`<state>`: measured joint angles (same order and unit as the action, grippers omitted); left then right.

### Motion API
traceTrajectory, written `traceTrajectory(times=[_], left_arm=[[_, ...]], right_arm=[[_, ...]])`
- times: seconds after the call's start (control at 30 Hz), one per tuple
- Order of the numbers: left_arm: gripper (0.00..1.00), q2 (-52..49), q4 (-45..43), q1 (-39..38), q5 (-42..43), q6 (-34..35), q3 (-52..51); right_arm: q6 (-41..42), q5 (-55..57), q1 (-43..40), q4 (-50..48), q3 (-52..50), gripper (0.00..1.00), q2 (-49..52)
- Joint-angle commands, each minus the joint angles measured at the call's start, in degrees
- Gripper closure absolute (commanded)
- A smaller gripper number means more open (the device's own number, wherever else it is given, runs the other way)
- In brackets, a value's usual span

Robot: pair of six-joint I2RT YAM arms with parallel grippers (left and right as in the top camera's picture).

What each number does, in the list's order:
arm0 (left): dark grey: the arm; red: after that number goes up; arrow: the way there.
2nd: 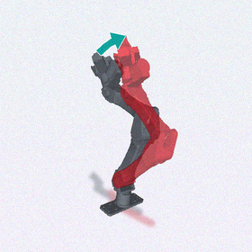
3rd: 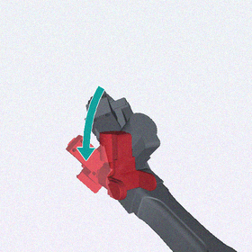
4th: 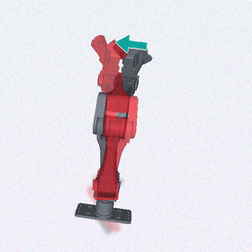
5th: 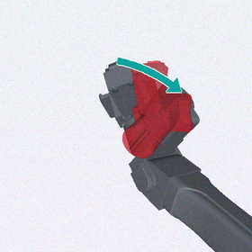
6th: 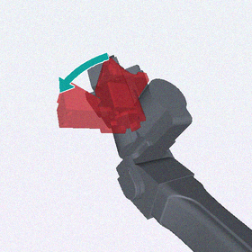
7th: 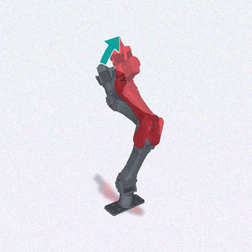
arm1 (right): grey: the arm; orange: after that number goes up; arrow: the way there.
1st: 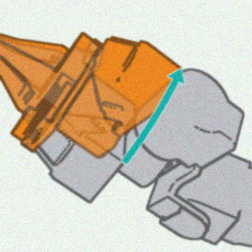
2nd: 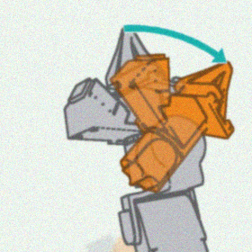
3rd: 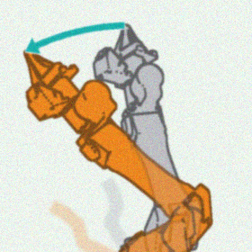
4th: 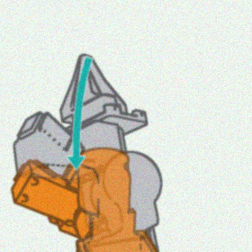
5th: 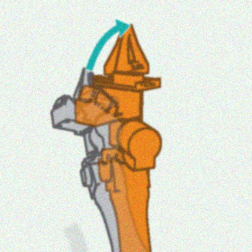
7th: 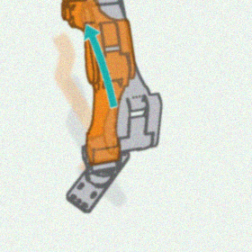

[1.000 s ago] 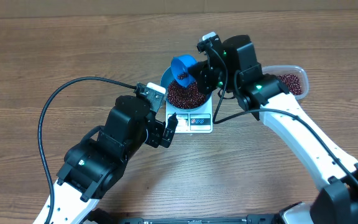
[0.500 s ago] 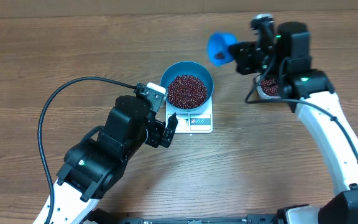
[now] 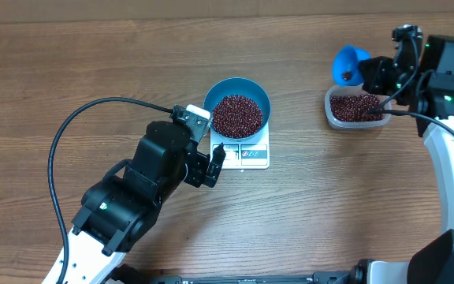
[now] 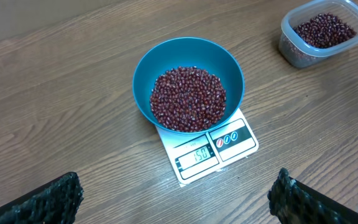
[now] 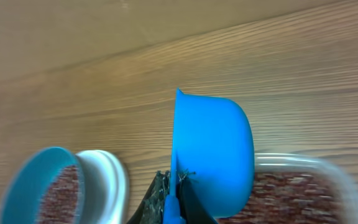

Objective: Scoop item into bowl and weigh 150g on scale
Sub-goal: 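Raise the empty blue scoop out of the bowl with the right gripper, then carry the blue scoop to the bean container and lower it in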

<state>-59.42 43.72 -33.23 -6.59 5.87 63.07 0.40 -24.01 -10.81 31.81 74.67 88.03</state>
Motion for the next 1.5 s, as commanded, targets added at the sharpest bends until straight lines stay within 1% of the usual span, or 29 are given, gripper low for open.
traceTrajectory(times=[0.0, 0.13, 0.23, 0.37, 0.53, 0.63, 0.77, 0.8, 0.83, 0.9, 1.07, 1.2, 1.3, 1.33, 1.4, 1.47], left_arm=[[0.00, 0.2, -0.2, 0.3, 0.5, 0.6, 0.2], [0.01, 0.2, -0.2, 0.3, 0.5, 0.6, 0.2], [0.00, 0.2, -0.2, 0.3, 0.5, 0.6, 0.2], [0.00, 0.2, -0.2, 0.3, 0.5, 0.6, 0.2], [0.00, 0.2, -0.2, 0.3, 0.5, 0.6, 0.2], [0.00, 0.2, -0.2, 0.3, 0.5, 0.6, 0.2], [0.01, 0.2, -0.2, 0.3, 0.5, 0.6, 0.2], [0.01, 0.2, -0.2, 0.3, 0.5, 0.6, 0.2], [0.01, 0.2, -0.2, 0.3, 0.5, 0.6, 0.2], [0.01, 0.2, -0.2, 0.3, 0.5, 0.6, 0.2], [0.01, 0.2, -0.2, 0.3, 0.5, 0.6, 0.2], [0.00, 0.2, -0.2, 0.3, 0.5, 0.6, 0.2], [0.00, 0.2, -0.2, 0.3, 0.5, 0.6, 0.2], [0.00, 0.2, -0.2, 0.3, 0.5, 0.6, 0.2], [0.00, 0.2, -0.2, 0.3, 0.5, 0.6, 0.2], [0.01, 0.2, -0.2, 0.3, 0.5, 0.6, 0.2]], right_arm=[[-9.0, 3.5, -0.8, 0.7, 1.6, 0.96, -1.6], [-19.1, 12.2, -0.2, 3.8, 1.6, 0.96, -1.7], [-24.6, 20.2, 1.4, 6.9, 1.6, 0.96, -1.7], [-26.5, 26.3, 4.1, 9.3, 1.6, 0.96, -1.7], [-26.5, 28.3, 8.3, 9.5, 1.6, 0.96, -1.7], [-26.4, 34.5, 11.0, 9.5, 1.6, 0.96, -1.7], [-25.3, 39.8, 12.7, 9.5, 1.6, 0.96, -1.7], [-23.5, 39.8, 12.7, 9.4, 1.6, 0.96, -1.7], [-18.9, 39.8, 12.5, 9.2, 1.6, 0.96, -1.7], [-3.0, 37.9, 11.4, 9.3, 1.6, 0.96, -1.7], [20.6, 30.5, 9.5, 9.3, 1.5, 0.96, -1.4], [39.0, 30.1, 9.5, 9.5, 1.5, 0.96, -0.2], [49.9, 30.4, 9.5, 9.4, 1.4, 0.96, 1.5], [53.7, 30.4, 9.5, 9.4, 1.4, 0.95, 2.2], [57.8, 30.4, 9.5, 9.5, 1.4, 0.93, 3.3], [59.6, 30.6, 9.5, 9.5, 1.4, 0.93, 4.3]])
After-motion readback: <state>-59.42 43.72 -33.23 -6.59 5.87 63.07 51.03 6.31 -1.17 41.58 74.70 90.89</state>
